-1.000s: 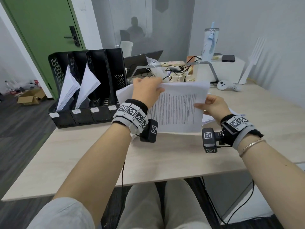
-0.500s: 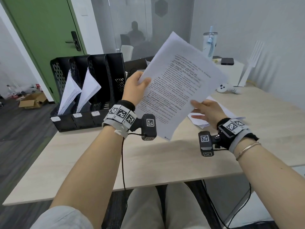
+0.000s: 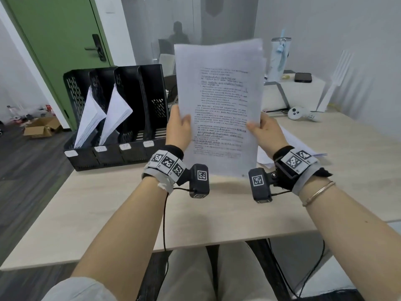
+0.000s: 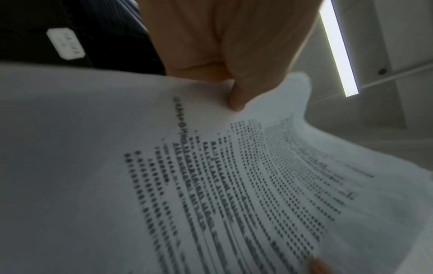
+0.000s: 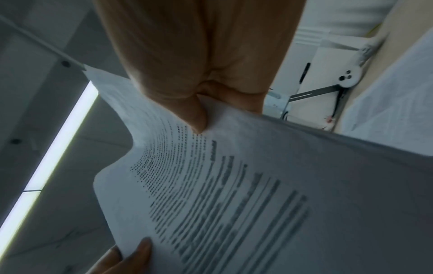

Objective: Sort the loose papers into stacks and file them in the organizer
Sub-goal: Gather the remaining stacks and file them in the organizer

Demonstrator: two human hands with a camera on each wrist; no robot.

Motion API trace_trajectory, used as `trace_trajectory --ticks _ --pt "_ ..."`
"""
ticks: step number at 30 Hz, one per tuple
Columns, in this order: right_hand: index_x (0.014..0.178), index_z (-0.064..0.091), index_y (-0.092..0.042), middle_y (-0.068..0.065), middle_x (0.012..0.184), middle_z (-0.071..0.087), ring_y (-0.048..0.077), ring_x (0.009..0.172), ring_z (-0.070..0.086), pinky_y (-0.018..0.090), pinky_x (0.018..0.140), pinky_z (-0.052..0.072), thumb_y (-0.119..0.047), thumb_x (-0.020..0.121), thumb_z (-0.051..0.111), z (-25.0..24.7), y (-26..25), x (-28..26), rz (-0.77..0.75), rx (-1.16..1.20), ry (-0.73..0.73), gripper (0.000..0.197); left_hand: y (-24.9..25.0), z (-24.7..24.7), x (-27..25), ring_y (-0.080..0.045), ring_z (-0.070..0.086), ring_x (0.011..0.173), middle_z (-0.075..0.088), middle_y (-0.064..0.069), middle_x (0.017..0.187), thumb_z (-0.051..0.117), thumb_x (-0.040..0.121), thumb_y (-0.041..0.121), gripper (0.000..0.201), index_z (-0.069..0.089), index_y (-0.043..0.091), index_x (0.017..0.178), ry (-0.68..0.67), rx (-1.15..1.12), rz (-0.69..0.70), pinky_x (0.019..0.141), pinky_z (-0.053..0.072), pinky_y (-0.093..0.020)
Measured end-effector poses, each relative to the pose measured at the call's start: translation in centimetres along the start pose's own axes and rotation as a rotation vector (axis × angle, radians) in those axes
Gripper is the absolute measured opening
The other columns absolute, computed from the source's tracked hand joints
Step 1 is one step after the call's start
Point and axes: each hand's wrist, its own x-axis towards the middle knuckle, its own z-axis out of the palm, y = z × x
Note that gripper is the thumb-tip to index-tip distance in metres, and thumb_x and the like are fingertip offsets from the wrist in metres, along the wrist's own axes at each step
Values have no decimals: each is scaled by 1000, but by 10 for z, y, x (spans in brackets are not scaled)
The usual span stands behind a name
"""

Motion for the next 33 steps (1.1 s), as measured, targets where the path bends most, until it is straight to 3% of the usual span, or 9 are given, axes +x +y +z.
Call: trace_trajectory --ticks 5,10,13,17,21,25,27,30,33 --pt "119 57 -10 1 109 65 15 100 62 28 87 51 -1 84 65 12 -7 -1 -26 50 -61 37 -4 9 -10 0 54 98 51 11 108 47 94 2 32 35 11 122 11 -208 9 86 45 -10" --pt "109 65 -17 -4 101 67 8 91 64 30 87 49 -13 83 70 16 7 0 84 75 -5 26 -20 16 -14 -13 55 107 55 -1 116 46 98 12 28 42 5 124 -33 -203 -105 94 46 -27" --pt "98 67 -21 -2 98 70 15 93 67 38 91 52 -19 87 66 14 8 2 100 139 59 11 -20 15 -14 -9 59 97 60 4 106 46 99 18 14 48 11 111 27 -196 -83 86 48 -24" --pt "98 66 -21 -5 96 69 11 89 67 29 85 54 -15 89 63 16 1 2 35 175 49 11 -17 17 -11 8 56 83 58 14 95 46 99 24 11 46 14 102 111 -218 -47 72 46 -10" --pt "116 63 -13 2 107 67 14 96 63 32 91 50 -17 91 61 25 19 -3 104 -6 -74 26 -30 27 -16 -2 54 90 56 6 104 46 98 25 18 47 12 111 73 -179 -113 81 43 -23" --pt "110 65 -18 -1 102 68 15 94 65 30 87 51 -27 94 55 20 10 -2 95 72 5 20 -31 25 -18 6 56 87 58 13 98 46 98 22 11 47 16 107 96 -223 -111 73 45 -9" --pt "107 65 -22 -2 103 68 15 96 65 30 87 51 -27 94 56 18 9 -1 82 101 -23 17 -31 24 -20 6 57 87 58 17 96 47 98 22 10 48 17 107 104 -233 -105 73 46 -9" --pt "117 62 -17 -4 107 65 11 97 62 21 84 48 -21 93 57 24 23 -9 112 13 -143 25 -34 27 -27 -3 56 91 57 12 100 49 97 19 18 49 12 114 82 -207 -109 70 43 -6" --pt "117 62 -16 -1 108 65 10 93 62 17 78 48 -23 93 57 23 26 -10 106 9 -86 25 -33 27 -28 -2 56 89 57 12 99 50 97 19 19 50 10 114 80 -199 -100 71 42 -7"
